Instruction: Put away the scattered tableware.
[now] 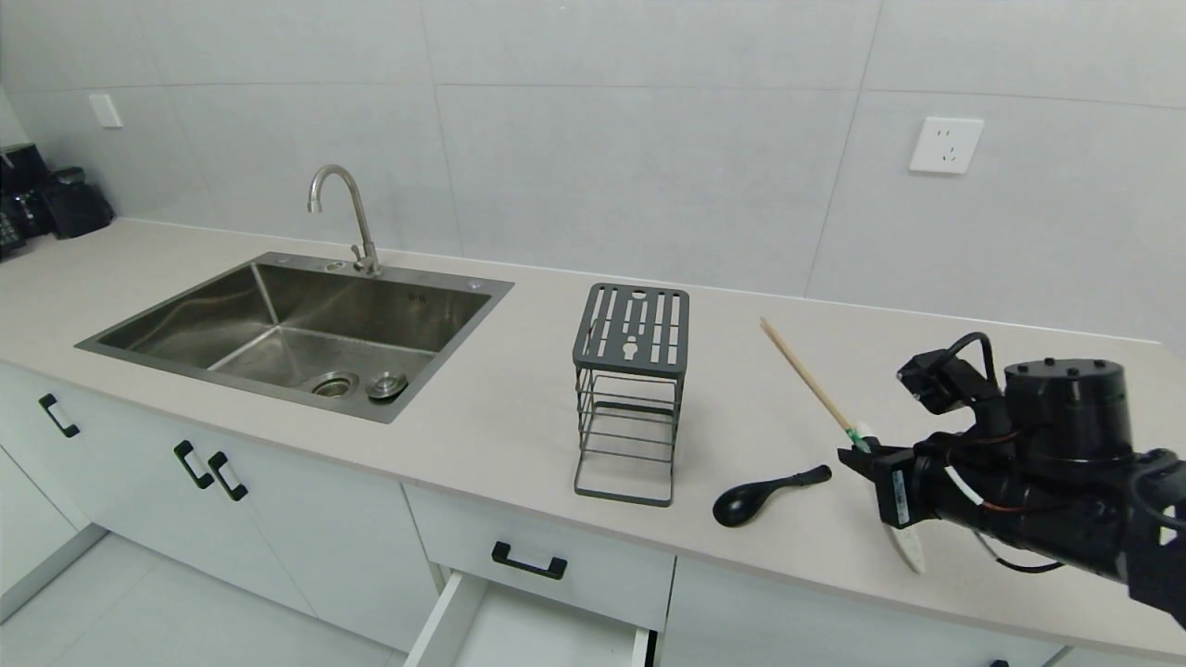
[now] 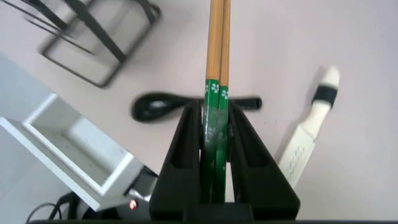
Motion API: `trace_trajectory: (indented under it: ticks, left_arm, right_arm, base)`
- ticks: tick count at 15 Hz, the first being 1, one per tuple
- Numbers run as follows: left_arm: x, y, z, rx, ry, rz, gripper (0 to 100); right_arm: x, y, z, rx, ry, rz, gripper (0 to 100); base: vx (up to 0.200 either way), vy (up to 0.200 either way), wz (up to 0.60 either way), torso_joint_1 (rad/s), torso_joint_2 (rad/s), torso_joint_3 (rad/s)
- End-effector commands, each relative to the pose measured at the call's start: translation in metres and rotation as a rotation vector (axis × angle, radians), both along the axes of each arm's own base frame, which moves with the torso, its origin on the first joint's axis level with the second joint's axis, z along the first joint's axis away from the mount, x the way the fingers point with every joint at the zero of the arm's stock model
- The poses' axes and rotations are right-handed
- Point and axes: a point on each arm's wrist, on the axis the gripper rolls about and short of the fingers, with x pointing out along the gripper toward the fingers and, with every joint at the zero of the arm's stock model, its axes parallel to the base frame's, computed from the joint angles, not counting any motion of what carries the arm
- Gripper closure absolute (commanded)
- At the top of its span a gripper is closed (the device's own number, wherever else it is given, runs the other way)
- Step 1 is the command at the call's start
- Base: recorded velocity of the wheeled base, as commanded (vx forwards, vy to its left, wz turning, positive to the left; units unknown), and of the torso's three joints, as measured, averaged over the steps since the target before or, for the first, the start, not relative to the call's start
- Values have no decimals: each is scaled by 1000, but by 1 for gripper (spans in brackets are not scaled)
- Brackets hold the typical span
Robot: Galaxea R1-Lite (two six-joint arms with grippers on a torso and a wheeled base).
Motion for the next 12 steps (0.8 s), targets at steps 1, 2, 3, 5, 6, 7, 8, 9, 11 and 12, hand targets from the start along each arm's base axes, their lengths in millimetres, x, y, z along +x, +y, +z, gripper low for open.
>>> trace_trajectory:
  ticks: [1, 2, 3, 5, 6, 7, 8, 9, 11, 12]
  left_arm:
    - [0, 0, 0, 0, 0, 1, 0]
    - [0, 0, 0, 0, 2, 1, 0]
    - [0, 0, 0, 0, 2, 1, 0]
    - [0, 0, 0, 0, 2, 2, 0]
    - [0, 0, 0, 0, 2, 1, 0]
    - [0, 0, 0, 0, 2, 1, 0]
    - [0, 0, 0, 0, 2, 1, 0]
    - [0, 0, 0, 0, 2, 2, 0]
    - [0, 0, 0, 0, 0, 1, 0]
    - [0, 0, 0, 0, 0, 2, 0]
  right_arm:
    - [-28, 9, 46, 77, -181, 90, 100]
    - [-39, 17, 59, 112, -228, 163, 100]
    - [-49, 23, 68, 143, -259, 233, 100]
    - [-71, 32, 80, 190, -293, 378, 100]
    - [-73, 34, 81, 182, -300, 411, 100]
    - [-74, 35, 81, 176, -303, 426, 100]
    - [-75, 36, 80, 168, -300, 440, 100]
    - [-81, 44, 79, 164, -272, 500, 100]
    - [-89, 60, 81, 152, -226, 585, 100]
    - [-89, 69, 81, 121, -178, 621, 100]
  base:
    - [0, 0, 0, 0, 0, 0]
    - [0, 0, 0, 0, 0, 0]
    - [0, 0, 0, 0, 0, 0]
    - [0, 0, 0, 0, 0, 0]
    - [0, 0, 0, 0, 0, 0]
    - [0, 0, 0, 0, 0, 0]
    - [0, 0, 0, 0, 0, 0]
    - [0, 0, 0, 0, 0, 0]
    - [0, 0, 0, 0, 0, 0]
    - [0, 0, 0, 0, 0, 0]
